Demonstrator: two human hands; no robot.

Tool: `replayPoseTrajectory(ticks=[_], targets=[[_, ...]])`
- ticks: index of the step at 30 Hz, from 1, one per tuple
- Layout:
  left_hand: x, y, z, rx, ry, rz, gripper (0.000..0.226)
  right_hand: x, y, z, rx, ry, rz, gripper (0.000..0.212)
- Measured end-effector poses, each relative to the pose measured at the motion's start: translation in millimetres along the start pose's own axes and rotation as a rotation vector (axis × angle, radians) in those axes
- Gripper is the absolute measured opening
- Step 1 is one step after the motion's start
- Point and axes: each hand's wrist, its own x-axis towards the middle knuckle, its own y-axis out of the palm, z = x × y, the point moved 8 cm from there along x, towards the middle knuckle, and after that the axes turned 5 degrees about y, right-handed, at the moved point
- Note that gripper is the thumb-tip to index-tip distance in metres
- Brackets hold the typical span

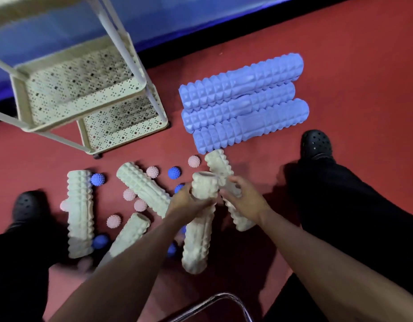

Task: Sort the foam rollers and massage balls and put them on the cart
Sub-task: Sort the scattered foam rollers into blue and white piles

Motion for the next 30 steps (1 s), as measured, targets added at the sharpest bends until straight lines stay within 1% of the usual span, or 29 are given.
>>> replayPoseTrajectory(ticks=[2,4,6,8,9,11,12,13,15,17,21,22,24,25,26,27,29,30], targets=[[-3,-16,-25,-0.119,0.031,-0.052,0.048,-8,-4,13,0.070,-0.007,0.035,0.055],[-7,-29,-46,-0.238,0.018,-0.104,0.057,-16,-8,24,0.139,-0.024,0.062,0.051],[-11,-39,-65,-0.281,0.018,-0.143,0.060,-22,-10,34,0.207,-0.034,0.123,0.062],[-12,-43,-85,-0.330,0.051,-0.165,0.053,-29,-10,40,0.251,-0.033,0.198,0.078],[-12,-44,-92,-0.369,0.065,-0.172,0.047,-31,-10,43,0.260,-0.036,0.223,0.080],[-12,-44,-105,-0.440,0.081,-0.200,0.039,-36,-15,49,0.249,-0.054,0.223,0.078],[-12,-42,-109,-0.469,0.071,-0.213,0.038,-36,-19,49,0.245,-0.055,0.206,0.079],[-10,-38,-112,-0.501,0.052,-0.213,0.041,-35,-23,49,0.238,-0.054,0.189,0.078],[-6,-27,-114,-0.547,-0.006,-0.208,0.048,-33,-30,44,0.218,-0.040,0.166,0.066],[2,-16,-112,-0.566,-0.040,-0.195,0.051,-28,-37,36,0.215,-0.015,0.159,0.054],[20,15,-100,-0.589,-0.092,-0.074,0.053,-12,-53,10,0.208,0.020,0.114,0.047],[26,20,-91,-0.586,-0.129,-0.080,0.053,-5,-59,1,0.201,0.043,0.097,0.043],[36,20,-68,-0.530,-0.227,-0.183,0.056,5,-73,-12,0.166,0.063,0.044,0.034],[35,16,-57,-0.500,-0.263,-0.235,0.055,5,-78,-19,0.152,0.080,0.016,0.034],[31,15,-48,-0.491,-0.277,-0.262,0.054,3,-81,-24,0.171,0.101,-0.012,0.040],[25,14,-44,-0.481,-0.292,-0.256,0.055,1,-82,-25,0.163,0.114,-0.004,0.048],[84,67,0,-0.441,-0.424,-0.246,0.060,79,-80,-87,0.165,0.224,0.068,0.058],[78,67,3,-0.446,-0.447,-0.235,0.062,76,-80,-86,0.144,0.233,0.061,0.064]])
